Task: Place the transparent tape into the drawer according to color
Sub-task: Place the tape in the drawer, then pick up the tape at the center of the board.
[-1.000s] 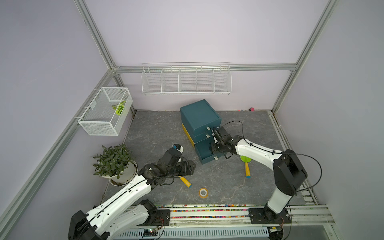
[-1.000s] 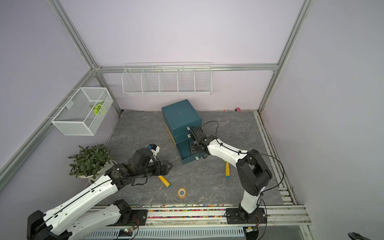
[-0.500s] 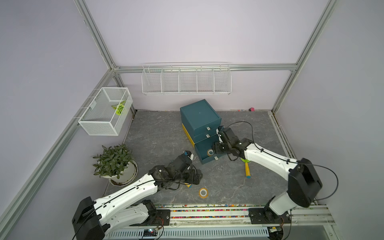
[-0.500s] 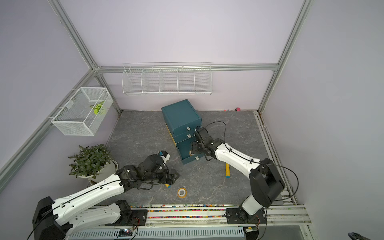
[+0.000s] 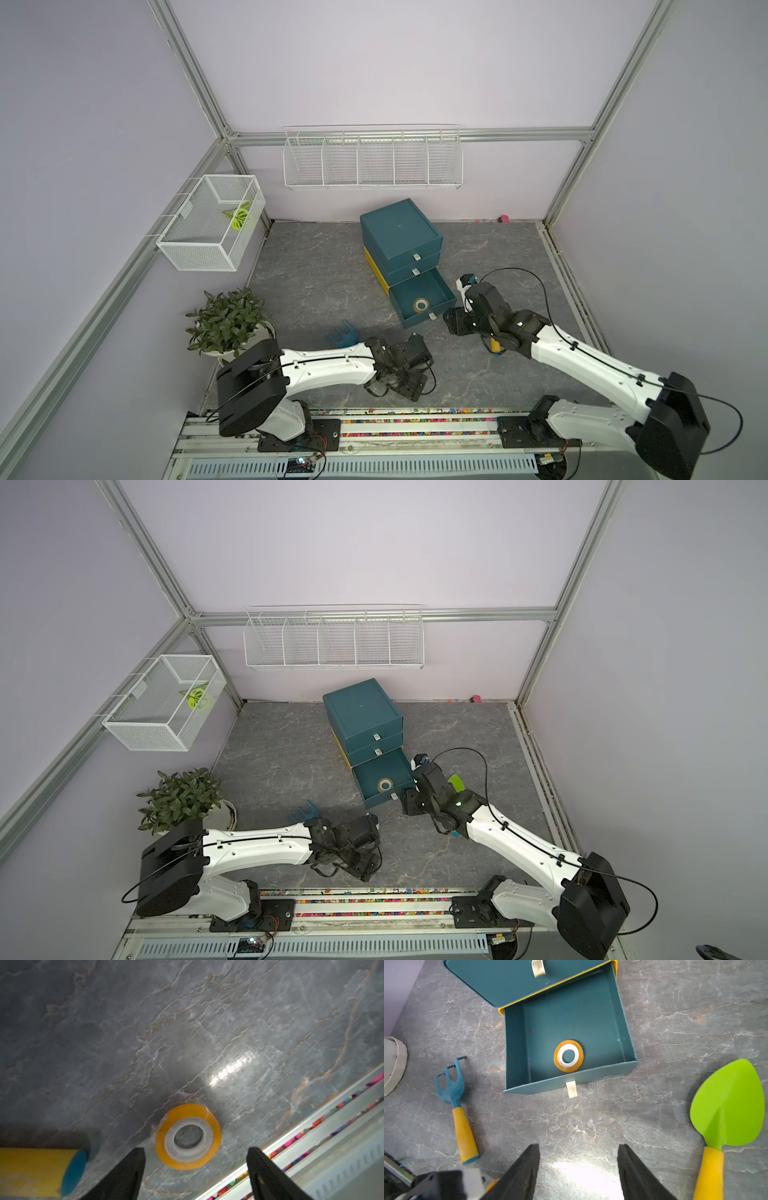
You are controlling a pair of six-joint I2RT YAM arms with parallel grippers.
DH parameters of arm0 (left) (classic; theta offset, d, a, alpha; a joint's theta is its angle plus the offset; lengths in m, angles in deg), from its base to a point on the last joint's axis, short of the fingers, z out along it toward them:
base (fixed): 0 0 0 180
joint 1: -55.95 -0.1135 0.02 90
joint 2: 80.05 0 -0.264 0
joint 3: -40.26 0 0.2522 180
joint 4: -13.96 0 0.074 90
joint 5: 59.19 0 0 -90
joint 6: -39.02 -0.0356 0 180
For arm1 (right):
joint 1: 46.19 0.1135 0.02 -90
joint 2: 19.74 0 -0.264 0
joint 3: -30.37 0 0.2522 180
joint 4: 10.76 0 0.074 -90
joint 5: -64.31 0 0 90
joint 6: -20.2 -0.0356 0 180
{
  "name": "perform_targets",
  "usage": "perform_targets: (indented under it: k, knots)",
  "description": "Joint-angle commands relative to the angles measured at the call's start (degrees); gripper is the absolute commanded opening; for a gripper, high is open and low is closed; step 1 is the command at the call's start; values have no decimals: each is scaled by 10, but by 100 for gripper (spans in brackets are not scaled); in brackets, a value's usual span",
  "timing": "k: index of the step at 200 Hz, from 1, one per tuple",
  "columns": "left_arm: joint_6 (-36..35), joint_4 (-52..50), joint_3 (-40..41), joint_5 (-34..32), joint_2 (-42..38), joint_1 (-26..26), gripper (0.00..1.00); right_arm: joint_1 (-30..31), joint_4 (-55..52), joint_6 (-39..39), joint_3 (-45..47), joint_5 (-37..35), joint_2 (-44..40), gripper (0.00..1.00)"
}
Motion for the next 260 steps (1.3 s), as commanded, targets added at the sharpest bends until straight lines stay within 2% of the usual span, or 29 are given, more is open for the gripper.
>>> perform_targets:
  k: [1,93,154,176,204,229,260]
  knots:
    - [-7,-10,-24,-13,7,1,81,2,-11,-8,10,-10,-28,65]
    - [-11,-67,-41,-30,93,15,73,2,-27,-9,7,-44,-69,66]
    - [-5,-63,-43,-45,113,18,54,2,-36,-18,6,-76,-81,66]
    - [7,-73,-48,-73,105,18,46,2,-35,-19,5,-78,-78,66]
    - [13,-95,-73,-96,83,18,42,1,-35,-24,5,-80,-74,66]
    - [13,-116,-115,-115,38,18,42,2,-36,-27,6,-82,-77,66]
    - [9,-166,-193,-191,1,14,42,1,-39,-32,8,-86,-85,66]
